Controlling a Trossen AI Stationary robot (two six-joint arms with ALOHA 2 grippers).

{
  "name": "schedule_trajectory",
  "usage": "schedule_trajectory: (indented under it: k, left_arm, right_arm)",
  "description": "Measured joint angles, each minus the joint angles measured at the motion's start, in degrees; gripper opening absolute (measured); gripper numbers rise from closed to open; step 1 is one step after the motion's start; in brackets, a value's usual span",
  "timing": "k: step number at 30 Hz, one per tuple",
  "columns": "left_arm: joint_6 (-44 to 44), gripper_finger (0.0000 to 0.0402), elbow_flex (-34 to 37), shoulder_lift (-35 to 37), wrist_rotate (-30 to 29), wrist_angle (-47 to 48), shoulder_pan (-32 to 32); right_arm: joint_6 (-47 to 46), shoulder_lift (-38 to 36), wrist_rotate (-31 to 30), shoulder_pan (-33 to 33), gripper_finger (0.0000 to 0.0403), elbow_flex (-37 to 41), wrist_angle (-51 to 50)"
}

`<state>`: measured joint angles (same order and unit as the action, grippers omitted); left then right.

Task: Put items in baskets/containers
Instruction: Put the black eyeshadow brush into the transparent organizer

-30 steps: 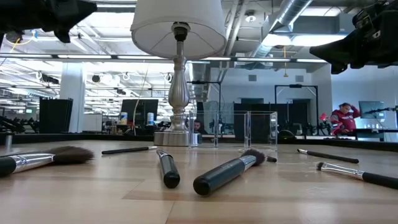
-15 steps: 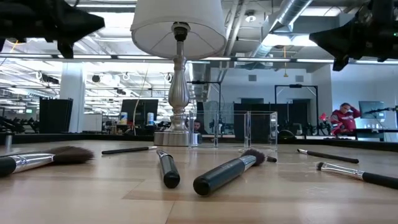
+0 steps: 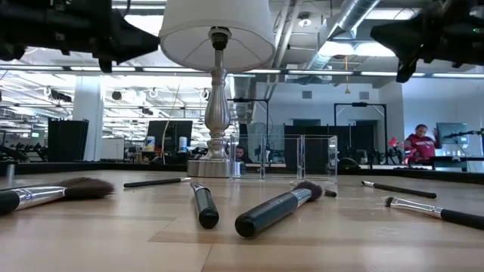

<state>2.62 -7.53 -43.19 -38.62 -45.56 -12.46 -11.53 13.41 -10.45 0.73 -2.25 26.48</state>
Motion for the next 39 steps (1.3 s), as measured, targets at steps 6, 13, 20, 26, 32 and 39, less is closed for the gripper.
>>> schedule_trajectory:
  k: [6, 13, 20, 26, 32, 39]
  left_arm:
    - [-1.62, 0.0109, -0.02, -0.45, 0.09, -0.39, 0.98]
    - [-1.62, 0.0109, -0.02, -0.34, 0.09, -0.75, 0.95]
    - [-1.62, 0.0109, -0.02, -0.34, 0.09, -0.81, 0.95]
    - [-1.62, 0.0109, -0.02, -0.34, 0.09, -0.81, 0.95]
    - [-1.6, 0.0109, -0.02, -0.38, 0.09, -0.81, 0.95]
    - [-1.6, 0.0109, -0.02, -0.38, 0.09, -0.81, 0.95]
  right_arm:
    - [-5.54, 11.65, -1.15, 3.18, 0.008, -2.08, 2.73]
    - [-8.7, 27.28, -5.21, 9.59, 0.0095, -10.12, 3.65]
    - [-12.4, 38.52, -8.01, 15.16, 0.0093, -29.48, -24.48]
    - [-29.21, 44.94, -9.23, 19.27, 0.0093, -39.11, -52.61]
    - [-51.81, 53.23, -15.44, 20.22, 0.0093, -36.02, -56.46]
    - [-64.96, 65.78, -15.18, 19.37, 0.0093, -35.69, -58.01]
